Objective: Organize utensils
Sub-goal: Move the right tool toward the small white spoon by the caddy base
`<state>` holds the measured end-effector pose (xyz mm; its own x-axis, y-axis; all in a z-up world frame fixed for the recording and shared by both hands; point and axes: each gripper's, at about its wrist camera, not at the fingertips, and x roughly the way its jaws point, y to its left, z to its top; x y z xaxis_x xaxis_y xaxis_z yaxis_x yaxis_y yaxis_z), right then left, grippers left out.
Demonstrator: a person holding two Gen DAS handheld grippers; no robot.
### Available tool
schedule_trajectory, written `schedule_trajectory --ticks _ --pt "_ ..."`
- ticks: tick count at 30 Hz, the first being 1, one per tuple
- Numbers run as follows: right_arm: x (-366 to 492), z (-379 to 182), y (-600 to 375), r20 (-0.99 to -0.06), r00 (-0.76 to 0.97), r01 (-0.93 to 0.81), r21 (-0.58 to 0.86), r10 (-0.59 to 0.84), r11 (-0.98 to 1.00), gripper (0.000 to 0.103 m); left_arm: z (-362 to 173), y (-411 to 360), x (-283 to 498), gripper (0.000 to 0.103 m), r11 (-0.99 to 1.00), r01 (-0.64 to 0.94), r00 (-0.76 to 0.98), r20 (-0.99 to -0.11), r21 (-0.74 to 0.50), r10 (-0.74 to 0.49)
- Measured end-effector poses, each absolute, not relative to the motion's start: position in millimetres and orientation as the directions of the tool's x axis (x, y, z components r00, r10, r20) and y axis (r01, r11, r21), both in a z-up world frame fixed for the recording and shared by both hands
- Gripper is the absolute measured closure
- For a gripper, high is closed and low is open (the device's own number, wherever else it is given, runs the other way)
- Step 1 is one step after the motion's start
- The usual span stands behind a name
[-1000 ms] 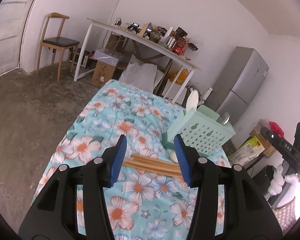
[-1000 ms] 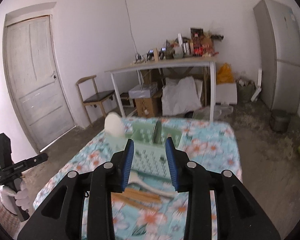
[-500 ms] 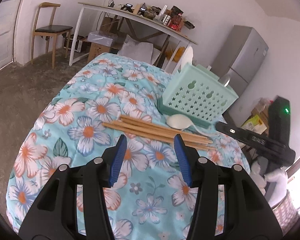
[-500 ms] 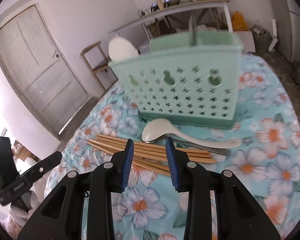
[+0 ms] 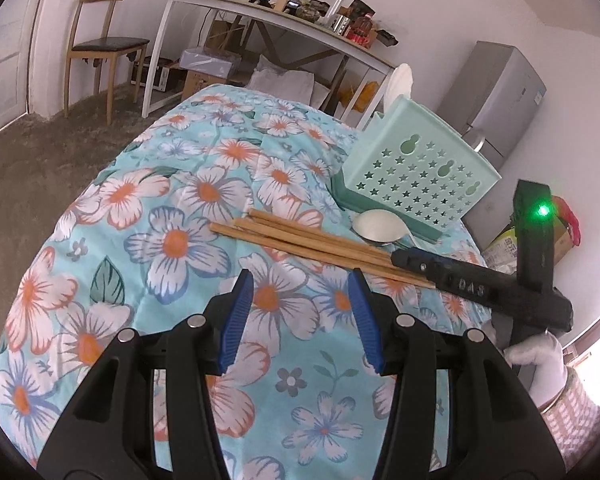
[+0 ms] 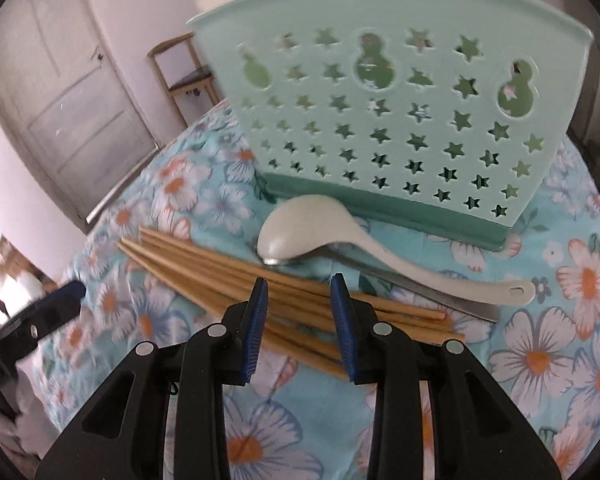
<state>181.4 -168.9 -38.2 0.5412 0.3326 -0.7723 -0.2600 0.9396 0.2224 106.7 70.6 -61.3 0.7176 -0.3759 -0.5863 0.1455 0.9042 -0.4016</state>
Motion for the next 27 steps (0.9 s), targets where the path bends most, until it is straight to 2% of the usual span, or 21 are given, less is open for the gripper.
schedule_trajectory --ticks 10,21,24,27 --pt "153 -38 -161 -0.792 0.507 -0.311 0.2 0.34 0.929 0.071 -60 68 107 0.056 0.899 0.154 0.721 -0.576 -0.41 -0.386" --pt "126 -33 -163 -0.816 0.434 -0.341 0.245 0.383 0.907 0.071 -58 73 103 0.056 0.899 0.149 0.731 -0.566 -0.412 -0.381" --pt "125 -21 -168 -0.791 0.433 -0.358 0.288 0.431 0.888 0.071 -57 73 103 0.056 0.899 0.154 0.733 -0.563 -0.41 -0.382" --pt "128 1 -176 -0.758 0.514 -0.356 0.237 0.401 0.904 0.071 -58 74 103 0.056 0.898 0.151 0.732 -0.564 -0.413 -0.382"
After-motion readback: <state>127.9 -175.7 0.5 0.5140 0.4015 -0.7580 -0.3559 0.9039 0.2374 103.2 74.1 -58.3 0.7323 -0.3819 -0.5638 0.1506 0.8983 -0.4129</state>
